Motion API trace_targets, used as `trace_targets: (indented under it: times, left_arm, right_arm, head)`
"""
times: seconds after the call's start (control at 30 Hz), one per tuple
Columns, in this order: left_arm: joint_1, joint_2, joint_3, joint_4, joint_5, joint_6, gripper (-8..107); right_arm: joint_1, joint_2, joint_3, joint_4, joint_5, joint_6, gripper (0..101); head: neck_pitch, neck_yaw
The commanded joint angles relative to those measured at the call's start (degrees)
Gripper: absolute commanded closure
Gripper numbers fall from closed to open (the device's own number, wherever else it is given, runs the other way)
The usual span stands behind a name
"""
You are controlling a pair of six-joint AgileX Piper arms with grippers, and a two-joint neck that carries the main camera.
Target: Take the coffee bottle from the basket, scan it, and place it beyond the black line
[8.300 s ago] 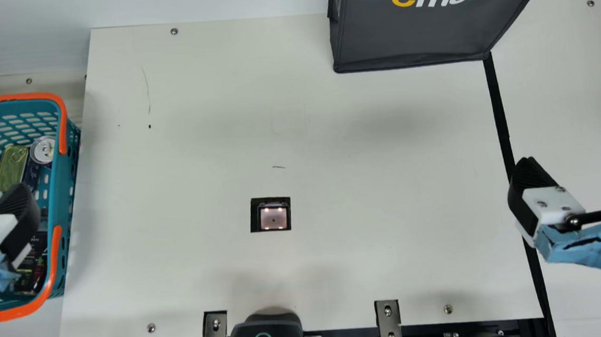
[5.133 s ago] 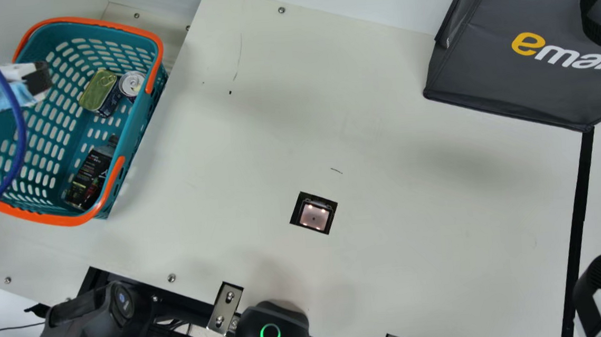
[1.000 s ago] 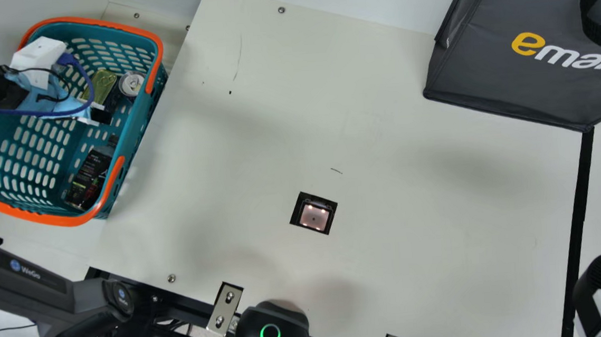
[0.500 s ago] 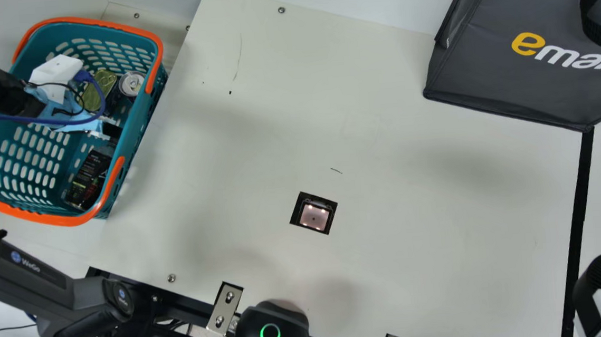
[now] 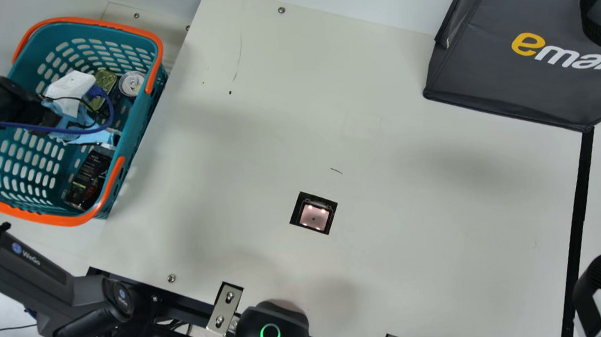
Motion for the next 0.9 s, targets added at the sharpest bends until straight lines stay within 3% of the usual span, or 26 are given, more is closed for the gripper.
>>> trace_targets:
  times: [0.0, 0.5, 0.87]
  left_arm:
    - [0.05, 0.51, 0.06, -0.17, -0.63, 0.27, 9]
    - [-0.67, 3.56, 0.3, 0.04, -4.85, 1.14, 9]
    - [-1.32, 3.49, 0.97, 0.3, -6.32, 0.58, 82]
  right_arm:
    - [0.0, 0.0, 0.0, 0.0, 0.0, 0.0, 10]
    - [0.0, 0.0, 0.0, 0.0, 0.0, 0.0, 10]
    - [0.0, 0.0, 0.0, 0.0, 0.0, 0.0, 10]
  head:
    - [-1.57, 0.14]
    - [-1.57, 0.14]
    - [-1.57, 0.14]
